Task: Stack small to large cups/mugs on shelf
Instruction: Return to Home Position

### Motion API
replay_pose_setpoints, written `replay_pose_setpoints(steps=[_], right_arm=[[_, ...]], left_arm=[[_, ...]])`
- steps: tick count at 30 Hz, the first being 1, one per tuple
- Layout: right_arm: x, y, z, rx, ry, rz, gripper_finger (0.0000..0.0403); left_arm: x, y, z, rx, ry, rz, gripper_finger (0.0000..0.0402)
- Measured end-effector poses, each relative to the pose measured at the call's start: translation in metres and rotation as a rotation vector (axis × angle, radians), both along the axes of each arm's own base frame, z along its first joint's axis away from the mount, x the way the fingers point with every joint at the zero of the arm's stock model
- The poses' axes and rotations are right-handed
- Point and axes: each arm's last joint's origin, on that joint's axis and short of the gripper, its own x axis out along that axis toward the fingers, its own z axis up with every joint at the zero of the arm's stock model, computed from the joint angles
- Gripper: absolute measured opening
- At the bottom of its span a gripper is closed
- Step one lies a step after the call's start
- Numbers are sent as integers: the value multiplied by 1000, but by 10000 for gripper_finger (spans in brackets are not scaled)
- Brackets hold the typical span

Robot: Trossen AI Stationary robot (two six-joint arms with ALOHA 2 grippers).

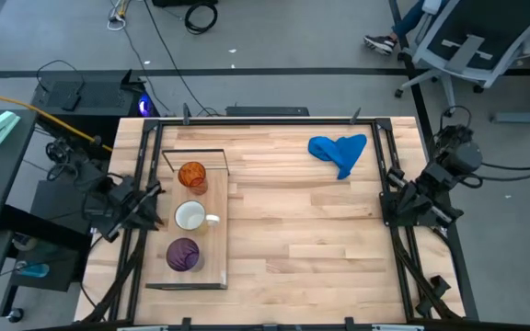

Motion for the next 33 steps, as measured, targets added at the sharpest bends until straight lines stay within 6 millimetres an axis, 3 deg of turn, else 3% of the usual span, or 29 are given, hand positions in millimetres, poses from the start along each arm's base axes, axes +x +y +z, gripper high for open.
replay_pose_setpoints(steps=[6, 13, 18, 25, 33], right_arm=[[6, 8, -17, 24, 63, 32, 17], [7, 12, -22, 10, 50, 101, 17], [6, 11, -18, -2, 19, 96, 17], [6, 10, -16, -25, -6, 65, 17], [9, 4, -15, -108, -65, -130, 17]], left_arm=[[5, -8, -13, -43, 16, 0, 81], [4, -14, -25, -9, -6, 24, 89], [-2, -4, -13, 32, -75, 129, 86], [-15, 14, 21, 166, -174, 235, 81], [-16, 23, 29, 340, -225, 461, 89]])
